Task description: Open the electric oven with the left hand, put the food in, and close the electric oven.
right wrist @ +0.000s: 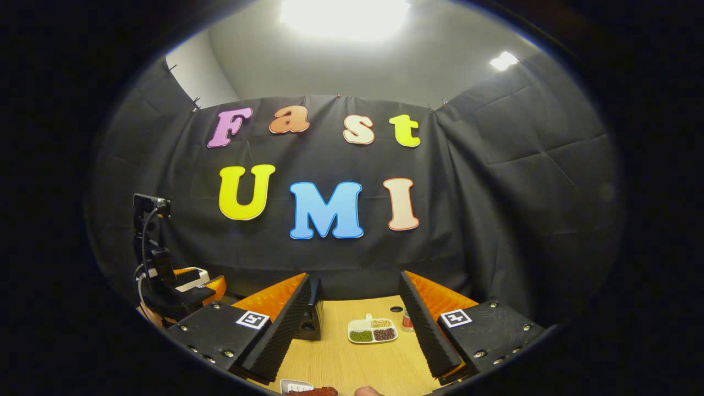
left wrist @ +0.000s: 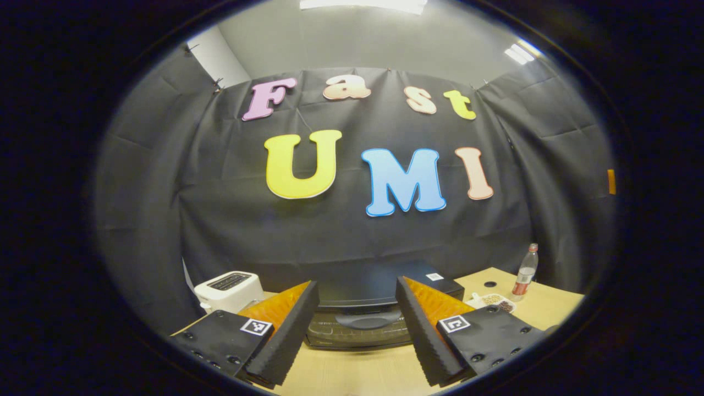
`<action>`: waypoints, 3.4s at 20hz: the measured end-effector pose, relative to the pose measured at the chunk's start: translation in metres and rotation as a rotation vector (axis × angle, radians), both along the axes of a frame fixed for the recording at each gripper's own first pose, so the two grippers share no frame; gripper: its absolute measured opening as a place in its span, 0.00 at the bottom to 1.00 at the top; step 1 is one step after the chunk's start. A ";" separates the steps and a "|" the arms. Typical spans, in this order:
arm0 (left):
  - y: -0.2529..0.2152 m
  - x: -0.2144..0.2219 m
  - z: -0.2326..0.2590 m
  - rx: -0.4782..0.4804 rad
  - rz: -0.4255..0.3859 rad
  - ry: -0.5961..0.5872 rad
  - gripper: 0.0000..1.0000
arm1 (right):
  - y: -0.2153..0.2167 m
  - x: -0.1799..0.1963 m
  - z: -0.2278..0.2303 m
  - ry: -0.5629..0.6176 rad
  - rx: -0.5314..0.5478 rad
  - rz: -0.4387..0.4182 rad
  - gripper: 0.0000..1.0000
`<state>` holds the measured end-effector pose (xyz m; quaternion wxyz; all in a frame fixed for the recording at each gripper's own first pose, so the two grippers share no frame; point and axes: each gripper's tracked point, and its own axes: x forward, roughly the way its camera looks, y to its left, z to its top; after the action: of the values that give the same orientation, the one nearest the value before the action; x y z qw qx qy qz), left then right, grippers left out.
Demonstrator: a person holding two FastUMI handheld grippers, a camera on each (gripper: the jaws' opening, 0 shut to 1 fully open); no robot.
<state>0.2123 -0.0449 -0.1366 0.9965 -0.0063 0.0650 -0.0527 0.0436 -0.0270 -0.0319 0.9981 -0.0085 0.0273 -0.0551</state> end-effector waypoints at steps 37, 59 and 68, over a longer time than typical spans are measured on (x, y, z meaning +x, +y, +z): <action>-0.031 0.036 -0.138 0.064 -0.013 0.073 0.99 | -0.003 -0.013 0.002 0.069 -0.128 -0.068 0.97; -0.030 -0.060 -0.215 0.086 0.030 0.282 0.99 | -0.010 -0.042 -0.013 0.132 -0.144 0.050 0.97; -0.029 -0.095 -0.230 0.110 0.016 0.316 0.99 | 0.000 -0.044 -0.030 0.167 -0.131 0.121 0.97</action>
<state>0.1170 -0.0739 -0.3667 0.9730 0.0394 0.2238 -0.0394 -0.0005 -0.0275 -0.0620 0.9911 -0.0800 0.1060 0.0044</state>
